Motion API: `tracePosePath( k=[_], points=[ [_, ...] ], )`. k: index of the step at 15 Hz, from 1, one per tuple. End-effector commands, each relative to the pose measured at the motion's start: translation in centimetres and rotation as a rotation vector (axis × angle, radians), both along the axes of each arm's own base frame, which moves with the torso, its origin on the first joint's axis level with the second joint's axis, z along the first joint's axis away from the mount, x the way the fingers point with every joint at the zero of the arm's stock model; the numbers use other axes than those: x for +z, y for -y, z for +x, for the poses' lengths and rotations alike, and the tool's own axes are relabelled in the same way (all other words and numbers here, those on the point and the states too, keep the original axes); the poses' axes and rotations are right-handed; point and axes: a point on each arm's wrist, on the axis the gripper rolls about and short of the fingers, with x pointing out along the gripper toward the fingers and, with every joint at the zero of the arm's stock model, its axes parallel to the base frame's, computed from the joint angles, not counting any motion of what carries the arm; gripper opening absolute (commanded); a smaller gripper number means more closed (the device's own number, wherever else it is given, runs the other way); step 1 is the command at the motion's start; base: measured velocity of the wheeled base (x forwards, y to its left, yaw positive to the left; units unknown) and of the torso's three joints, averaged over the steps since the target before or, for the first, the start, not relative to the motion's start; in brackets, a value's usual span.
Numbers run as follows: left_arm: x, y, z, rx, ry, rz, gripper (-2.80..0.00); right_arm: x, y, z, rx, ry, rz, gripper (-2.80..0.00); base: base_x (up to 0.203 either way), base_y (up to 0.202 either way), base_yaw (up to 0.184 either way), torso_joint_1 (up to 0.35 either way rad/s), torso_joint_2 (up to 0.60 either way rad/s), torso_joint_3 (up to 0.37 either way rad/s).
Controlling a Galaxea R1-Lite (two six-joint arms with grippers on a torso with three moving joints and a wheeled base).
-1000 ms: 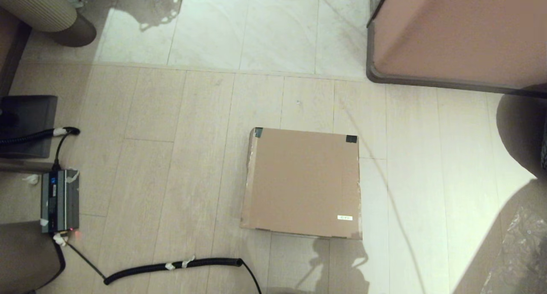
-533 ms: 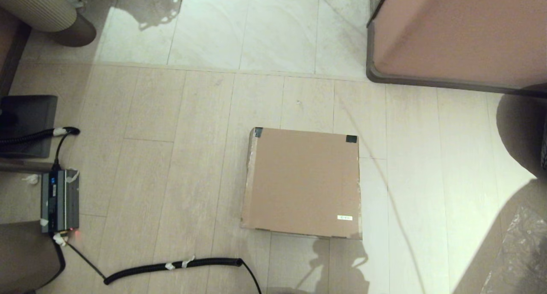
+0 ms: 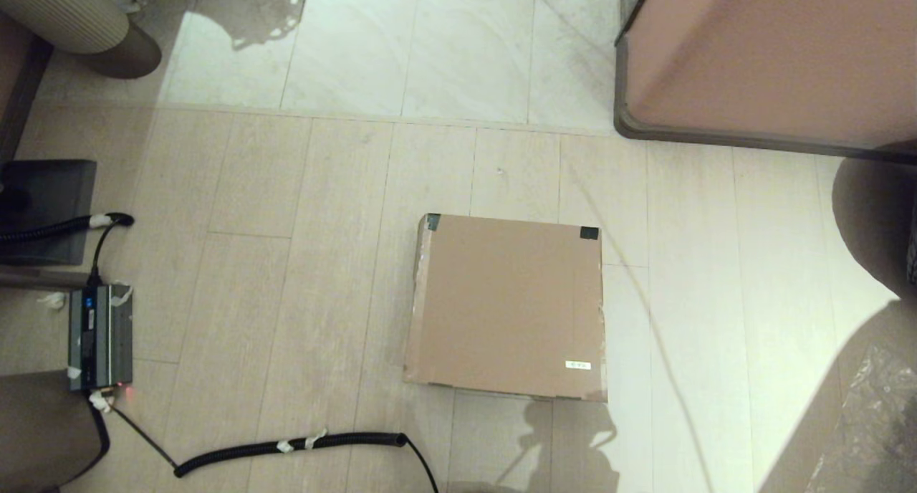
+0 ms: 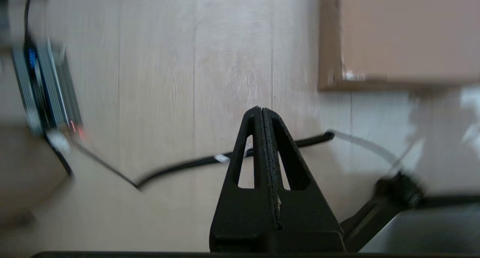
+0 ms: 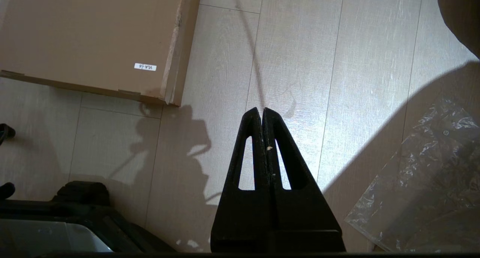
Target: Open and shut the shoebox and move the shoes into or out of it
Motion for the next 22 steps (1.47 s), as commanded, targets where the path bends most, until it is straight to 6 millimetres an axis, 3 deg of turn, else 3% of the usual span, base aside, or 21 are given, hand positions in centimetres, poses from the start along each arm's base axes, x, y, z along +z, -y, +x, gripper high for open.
tracePosePath(
  k=[1, 22],
  points=[
    [-0.19, 0.09, 0.10, -0.041, -0.007, 0.112, -2.80, 0.01, 0.00, 0.03, 0.001, -0.003, -0.001, -2.80, 0.000, 0.000, 0.000, 0.000, 0.00, 0.000],
    [-0.37, 0.11, 0.37, -0.043, 0.038, 0.152, -2.80, 0.01, 0.00, 0.03, 0.003, -0.003, -0.001, -2.80, 0.000, 0.000, 0.000, 0.000, 0.00, 0.000]
  ],
)
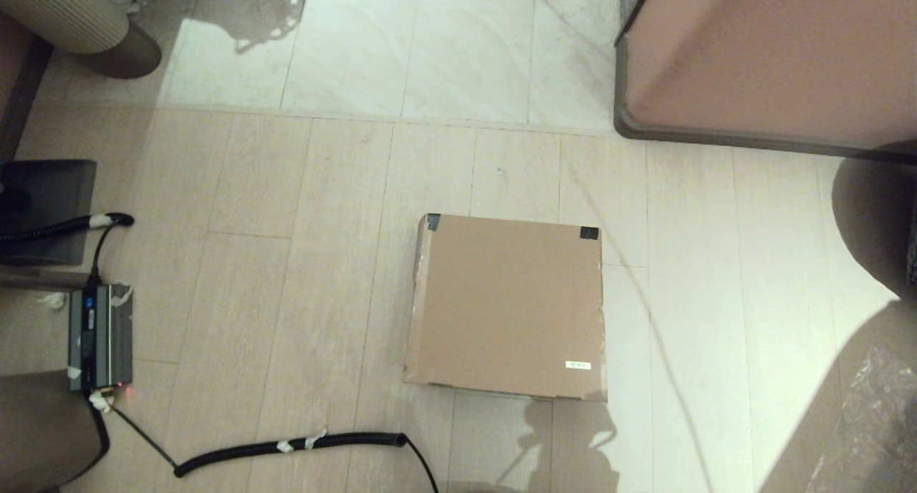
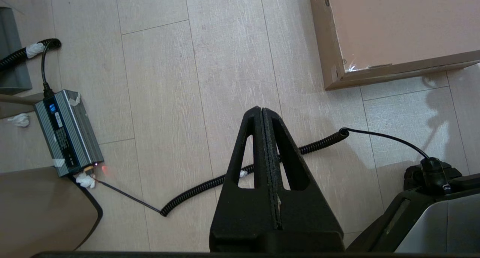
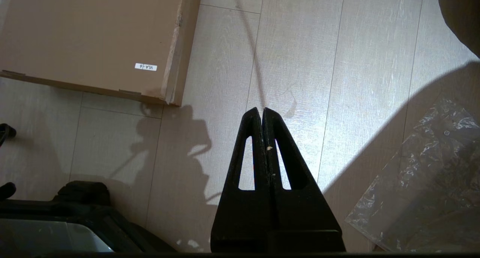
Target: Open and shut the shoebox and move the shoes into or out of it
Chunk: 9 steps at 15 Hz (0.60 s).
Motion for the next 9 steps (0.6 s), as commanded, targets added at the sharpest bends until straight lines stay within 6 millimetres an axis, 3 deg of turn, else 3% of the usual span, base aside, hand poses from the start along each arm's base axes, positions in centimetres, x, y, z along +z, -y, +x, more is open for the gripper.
tracePosePath(
  k=[1, 9],
  points=[
    [0.01, 0.00, 0.01, 0.000, -0.001, 0.002, -2.80, 0.01, 0.00, 0.01, 0.001, -0.002, -0.002, -2.80, 0.000, 0.000, 0.000, 0.000, 0.00, 0.000],
    [0.03, 0.01, 0.01, -0.001, 0.001, 0.001, -2.80, 0.01, 0.00, 0.01, 0.000, -0.002, 0.000, -2.80, 0.000, 0.000, 0.000, 0.000, 0.00, 0.000]
  ],
)
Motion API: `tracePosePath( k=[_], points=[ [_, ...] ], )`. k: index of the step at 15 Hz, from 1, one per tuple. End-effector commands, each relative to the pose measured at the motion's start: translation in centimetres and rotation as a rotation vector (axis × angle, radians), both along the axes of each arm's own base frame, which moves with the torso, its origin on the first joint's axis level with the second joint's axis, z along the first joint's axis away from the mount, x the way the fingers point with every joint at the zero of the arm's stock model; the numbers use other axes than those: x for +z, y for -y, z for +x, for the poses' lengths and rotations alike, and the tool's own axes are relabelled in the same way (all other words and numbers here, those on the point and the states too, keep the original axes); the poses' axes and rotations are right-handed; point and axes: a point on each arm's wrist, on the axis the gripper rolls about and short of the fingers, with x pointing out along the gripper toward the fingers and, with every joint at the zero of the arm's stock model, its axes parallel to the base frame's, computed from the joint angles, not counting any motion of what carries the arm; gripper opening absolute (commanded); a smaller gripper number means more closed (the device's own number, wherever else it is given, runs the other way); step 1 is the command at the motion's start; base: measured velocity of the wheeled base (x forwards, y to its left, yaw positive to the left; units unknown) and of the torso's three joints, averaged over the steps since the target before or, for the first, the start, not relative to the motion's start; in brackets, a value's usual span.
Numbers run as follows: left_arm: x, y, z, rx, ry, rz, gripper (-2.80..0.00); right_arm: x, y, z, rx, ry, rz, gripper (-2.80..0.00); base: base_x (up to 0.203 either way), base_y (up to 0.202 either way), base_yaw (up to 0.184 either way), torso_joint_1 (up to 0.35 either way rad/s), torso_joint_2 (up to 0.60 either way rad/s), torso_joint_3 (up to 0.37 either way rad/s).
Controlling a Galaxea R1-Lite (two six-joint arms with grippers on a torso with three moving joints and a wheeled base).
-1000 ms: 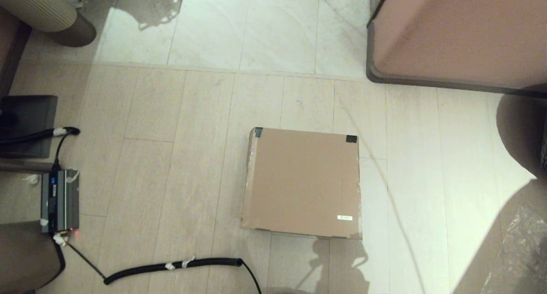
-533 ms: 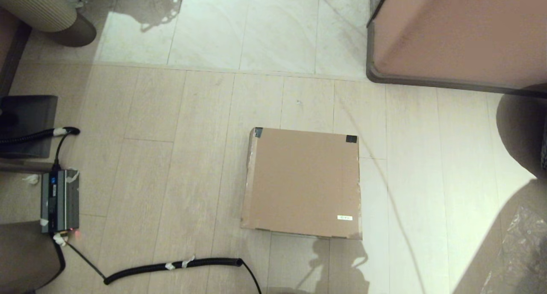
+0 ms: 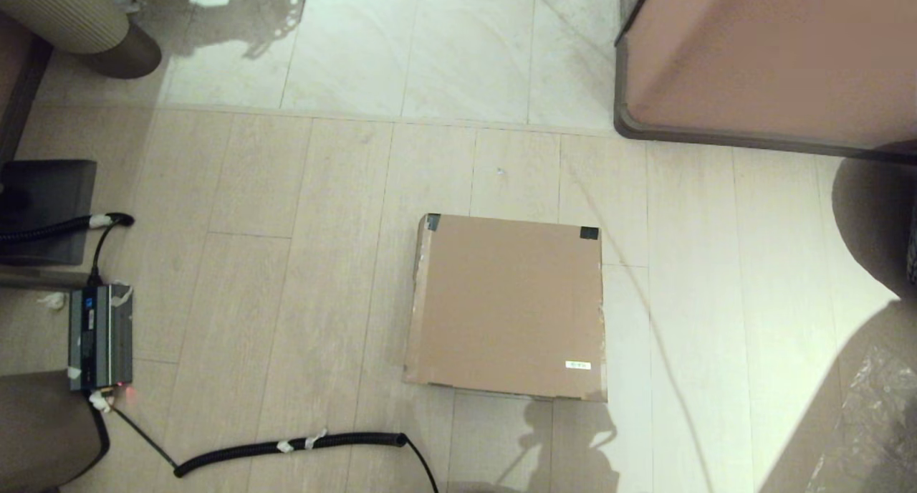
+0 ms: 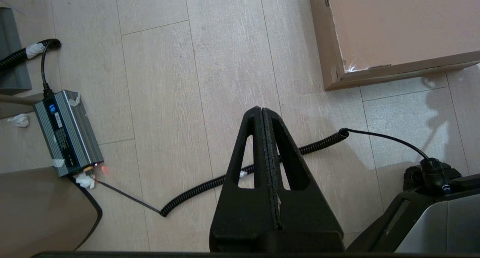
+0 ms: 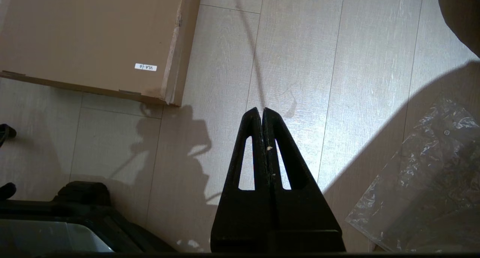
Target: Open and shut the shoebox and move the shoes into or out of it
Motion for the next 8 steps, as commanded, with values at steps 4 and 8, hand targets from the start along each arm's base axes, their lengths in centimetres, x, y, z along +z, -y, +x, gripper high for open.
tracePosePath(
  k=[4, 8],
  points=[
    [0.01, 0.00, 0.00, 0.000, 0.000, 0.001, -2.80, 0.00, 0.00, 0.01, -0.001, -0.001, 0.003, -2.80, 0.000, 0.000, 0.000, 0.000, 0.00, 0.000],
    [0.01, 0.00, 0.00, -0.001, 0.000, 0.001, -2.80, 0.00, -0.01, 0.01, 0.004, -0.001, -0.005, -2.80, 0.000, 0.000, 0.000, 0.000, 0.00, 0.000]
  ],
)
